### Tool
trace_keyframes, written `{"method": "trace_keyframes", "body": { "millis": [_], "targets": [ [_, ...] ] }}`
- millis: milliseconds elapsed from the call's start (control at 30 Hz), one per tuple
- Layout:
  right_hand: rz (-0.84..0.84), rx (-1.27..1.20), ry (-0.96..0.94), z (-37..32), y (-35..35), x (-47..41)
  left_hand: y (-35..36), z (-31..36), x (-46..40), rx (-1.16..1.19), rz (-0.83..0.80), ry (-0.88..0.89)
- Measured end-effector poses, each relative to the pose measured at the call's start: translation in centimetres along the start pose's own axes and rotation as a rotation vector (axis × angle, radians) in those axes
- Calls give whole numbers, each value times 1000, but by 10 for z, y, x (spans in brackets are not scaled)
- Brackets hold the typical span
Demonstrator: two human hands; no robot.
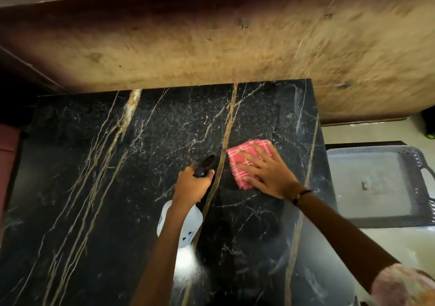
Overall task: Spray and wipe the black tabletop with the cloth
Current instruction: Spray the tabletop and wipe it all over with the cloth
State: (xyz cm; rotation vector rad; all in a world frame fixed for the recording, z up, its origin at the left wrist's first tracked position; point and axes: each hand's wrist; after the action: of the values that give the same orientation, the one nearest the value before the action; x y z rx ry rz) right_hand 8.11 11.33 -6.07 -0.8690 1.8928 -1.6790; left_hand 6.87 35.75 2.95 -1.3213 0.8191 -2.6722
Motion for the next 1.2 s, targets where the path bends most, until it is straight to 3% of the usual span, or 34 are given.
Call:
{"method": "trace_keyframes", "body": {
  "millis": [100, 200, 367, 533, 633, 733, 867, 1067, 1200],
  "targets": [
    [-16, -15, 203, 37, -9, -1, 1, -10, 10, 30, -3, 3],
    [-10, -57, 362, 27, -15, -43, 5, -21, 21, 55, -2, 41],
    [-47, -26, 116, -56, 0, -67, 9, -35, 35, 71, 30, 52],
    [-16, -50, -105, -92, 11, 15, 11, -48, 45, 60, 41, 22],
    [4, -11, -57, -52, 8, 59, 12, -57, 50, 78, 25, -5],
    [-34, -17, 128, -22, 1, 49, 13, -65, 59, 102, 26, -6],
    [-22, -34, 291, -54, 0, 0, 16, -74, 74, 122, 35, 21],
    [-47, -57, -56, -140, 20, 27, 23, -92, 92, 86, 65, 18],
    [-10, -17, -125, -122, 26, 99, 32, -106, 98, 103, 72, -12]
  ]
}}
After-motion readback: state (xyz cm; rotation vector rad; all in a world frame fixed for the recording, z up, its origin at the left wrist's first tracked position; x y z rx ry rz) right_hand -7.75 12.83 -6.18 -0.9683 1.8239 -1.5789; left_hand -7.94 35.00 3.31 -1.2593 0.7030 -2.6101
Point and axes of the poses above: each hand's wrist, its own x-axis away from the middle knuckle, its own y-axis out of the palm, z = x × y, and after that the axes turned 7 degrees about -y, right-handed
